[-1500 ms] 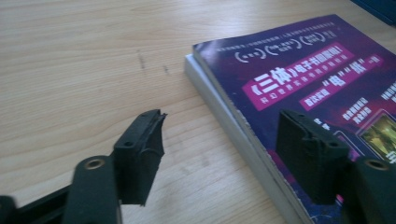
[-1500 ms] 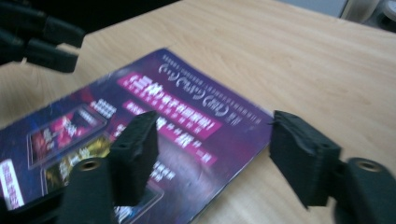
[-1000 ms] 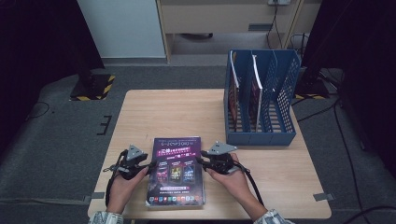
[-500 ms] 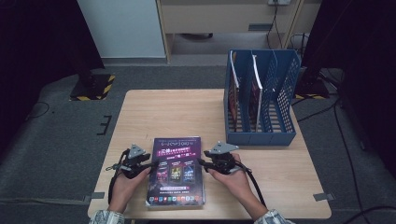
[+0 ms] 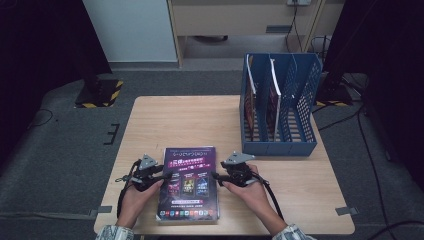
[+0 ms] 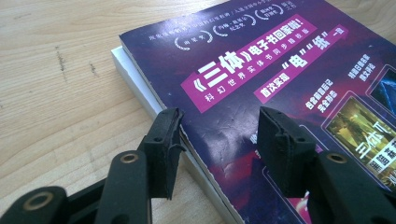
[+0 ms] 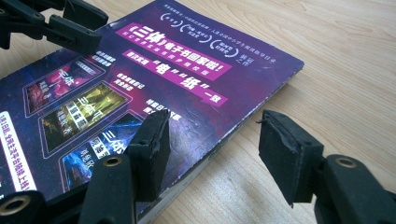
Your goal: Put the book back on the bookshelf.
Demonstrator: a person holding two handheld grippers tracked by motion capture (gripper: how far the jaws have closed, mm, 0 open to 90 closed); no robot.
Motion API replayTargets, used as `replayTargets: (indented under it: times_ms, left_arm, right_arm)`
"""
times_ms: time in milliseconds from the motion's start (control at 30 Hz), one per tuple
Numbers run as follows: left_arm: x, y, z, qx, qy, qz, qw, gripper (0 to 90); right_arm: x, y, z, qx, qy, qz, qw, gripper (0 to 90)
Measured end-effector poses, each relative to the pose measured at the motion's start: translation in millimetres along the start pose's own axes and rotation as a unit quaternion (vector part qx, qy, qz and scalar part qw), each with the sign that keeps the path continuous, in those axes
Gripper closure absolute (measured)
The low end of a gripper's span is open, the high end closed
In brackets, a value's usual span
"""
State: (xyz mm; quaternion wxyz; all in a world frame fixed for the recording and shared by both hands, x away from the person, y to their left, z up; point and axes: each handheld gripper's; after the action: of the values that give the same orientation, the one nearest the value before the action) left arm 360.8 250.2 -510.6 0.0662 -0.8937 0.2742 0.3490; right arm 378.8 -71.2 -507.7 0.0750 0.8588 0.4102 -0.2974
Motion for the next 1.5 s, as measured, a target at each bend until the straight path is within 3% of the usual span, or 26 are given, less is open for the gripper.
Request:
replayTargets:
  times_ms: [367, 467, 600, 900, 1067, 1500]
  left_arm:
    - [8.3, 6.8, -6.0, 0.023, -0.005, 0.011, 0.9996, 46.3]
    - [8.5, 9.1, -7.3, 0.036, -0.007, 0.011, 0.9993, 43.3]
    - [3.7, 8.8, -7.5, 0.032, 0.002, 0.006, 0.9995, 40.7]
    - [4.5, 15.1, -5.3, 0.049, -0.012, 0.003, 0.9987, 43.7]
    - [4.8, 14.4, -4.3, 0.043, -0.009, 0.004, 0.999, 43.7]
    - [5.6, 14.2, -2.6, 0.034, -0.004, 0.006, 0.9994, 43.2]
  right_arm:
    - [3.4, 0.8, 1.1, 0.004, -0.013, -0.01, 0.9999, 32.3]
    - [5.8, 1.5, 1.6, 0.016, -0.022, -0.024, 0.9993, 25.3]
    - [8.9, 3.3, 3.1, 0.036, -0.027, -0.039, 0.9982, 19.8]
    - [16.7, 10.5, 11.6, 0.057, -0.056, -0.06, 0.995, 14.9]
    - [22.5, 12.0, 14.9, 0.066, -0.055, -0.078, 0.9932, 12.6]
    - [27.3, 13.0, 15.1, 0.065, -0.042, -0.095, 0.9924, 12.7]
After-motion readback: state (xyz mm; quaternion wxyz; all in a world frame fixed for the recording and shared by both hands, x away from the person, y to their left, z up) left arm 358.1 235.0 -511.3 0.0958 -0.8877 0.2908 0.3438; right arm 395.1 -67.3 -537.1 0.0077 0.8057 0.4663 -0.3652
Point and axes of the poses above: each handheld gripper's, and its own axes: x roughly forward along the jaws, z roughly out of its underside, y roughly to its right
